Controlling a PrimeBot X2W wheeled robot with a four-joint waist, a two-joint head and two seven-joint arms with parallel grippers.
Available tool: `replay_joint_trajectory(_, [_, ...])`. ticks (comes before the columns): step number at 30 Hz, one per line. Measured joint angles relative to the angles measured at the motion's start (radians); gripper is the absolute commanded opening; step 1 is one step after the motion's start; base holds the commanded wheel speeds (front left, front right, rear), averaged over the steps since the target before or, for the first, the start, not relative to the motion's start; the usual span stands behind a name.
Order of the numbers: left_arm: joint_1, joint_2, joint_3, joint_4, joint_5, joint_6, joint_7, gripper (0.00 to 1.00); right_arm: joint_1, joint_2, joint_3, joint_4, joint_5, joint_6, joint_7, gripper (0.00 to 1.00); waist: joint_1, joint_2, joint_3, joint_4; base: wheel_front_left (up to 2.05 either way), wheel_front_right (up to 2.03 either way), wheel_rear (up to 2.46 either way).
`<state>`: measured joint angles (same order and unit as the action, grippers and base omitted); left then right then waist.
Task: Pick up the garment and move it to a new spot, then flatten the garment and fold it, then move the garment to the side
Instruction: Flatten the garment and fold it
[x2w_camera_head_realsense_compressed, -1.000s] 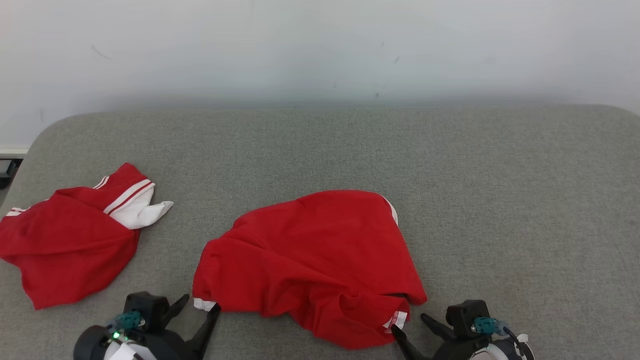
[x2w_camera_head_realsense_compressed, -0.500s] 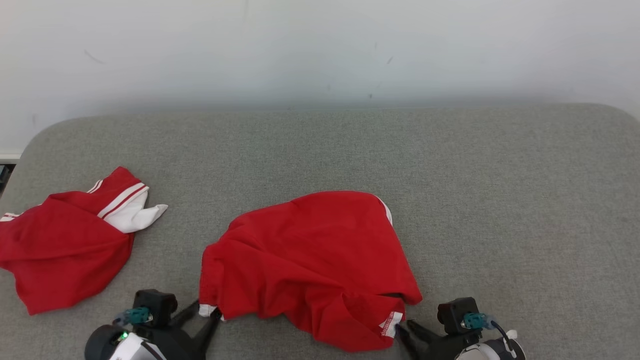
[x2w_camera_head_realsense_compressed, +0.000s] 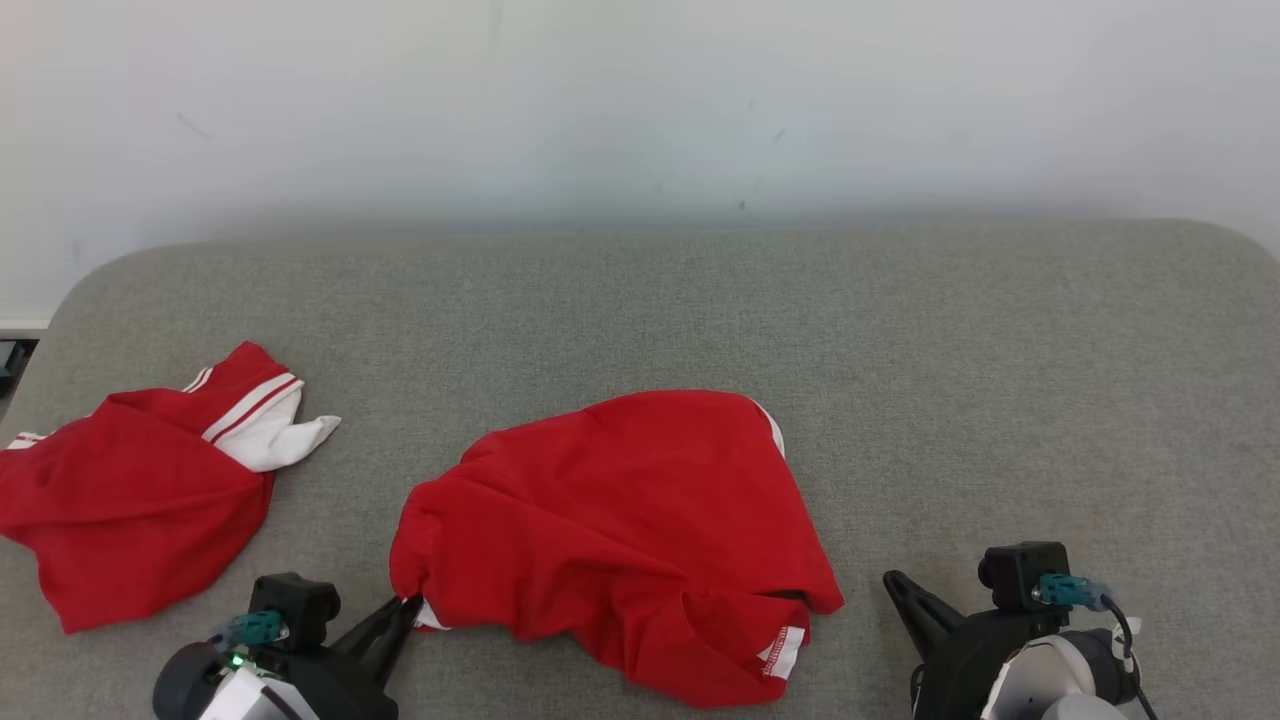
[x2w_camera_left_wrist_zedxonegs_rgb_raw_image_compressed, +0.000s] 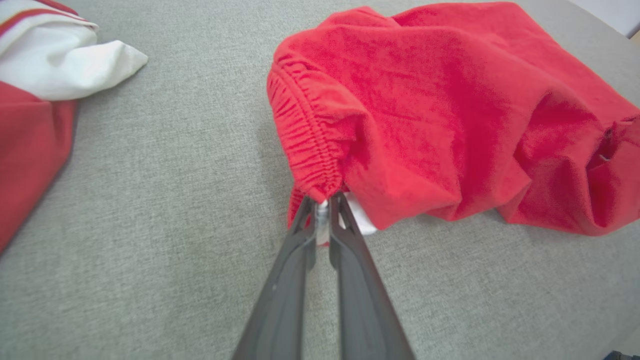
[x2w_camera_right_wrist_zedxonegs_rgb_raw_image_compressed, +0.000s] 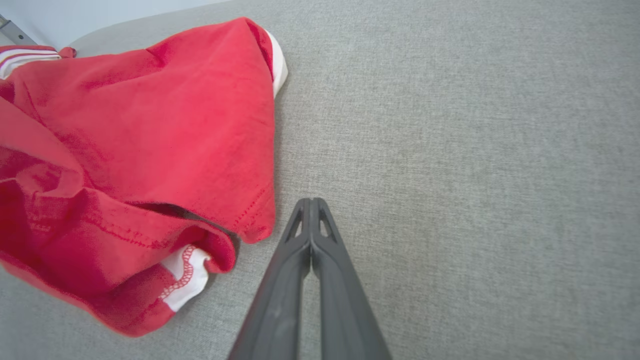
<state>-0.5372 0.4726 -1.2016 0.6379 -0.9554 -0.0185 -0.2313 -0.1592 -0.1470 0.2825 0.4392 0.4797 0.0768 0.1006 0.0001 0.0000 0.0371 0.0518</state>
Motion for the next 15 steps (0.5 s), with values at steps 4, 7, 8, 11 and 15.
replay_joint_trajectory(4, [0.000, 0.019, 0.007, -0.032, 0.002, 0.000, -0.007, 0.00, -0.006, -0.025, 0.002, -0.006, 0.015, 0.013, 0.018, 0.00, -0.0001, 0.0000, -0.005, -0.006, 0.00, 0.00, 0.00])
replay_joint_trajectory(7, [0.004, 0.016, -0.001, -0.035, 0.007, 0.000, -0.008, 0.00, -0.001, -0.017, 0.028, 0.000, 0.019, 0.021, 0.041, 0.00, 0.0000, 0.0001, -0.003, -0.006, 0.00, 0.00, 0.00])
replay_joint_trajectory(8, [0.009, 0.013, 0.002, -0.036, 0.002, 0.001, -0.008, 0.00, 0.005, -0.009, 0.032, 0.000, 0.021, 0.021, 0.041, 0.00, 0.0000, 0.0001, -0.003, -0.006, 0.00, 0.00, 0.00])
replay_joint_trajectory(11, [0.026, 0.008, 0.003, -0.032, 0.002, 0.024, -0.008, 1.00, 0.015, 0.012, 0.044, -0.004, 0.023, 0.021, 0.041, 1.00, 0.0000, 0.0001, -0.002, -0.006, 0.00, 0.00, 0.00])
replay_joint_trajectory(15, [0.027, 0.014, 0.004, -0.035, 0.012, 0.060, -0.008, 1.00, 0.032, 0.025, 0.053, -0.026, 0.047, 0.025, 0.041, 1.00, 0.0000, 0.0001, 0.000, -0.006, 0.00, 0.00, 0.00])
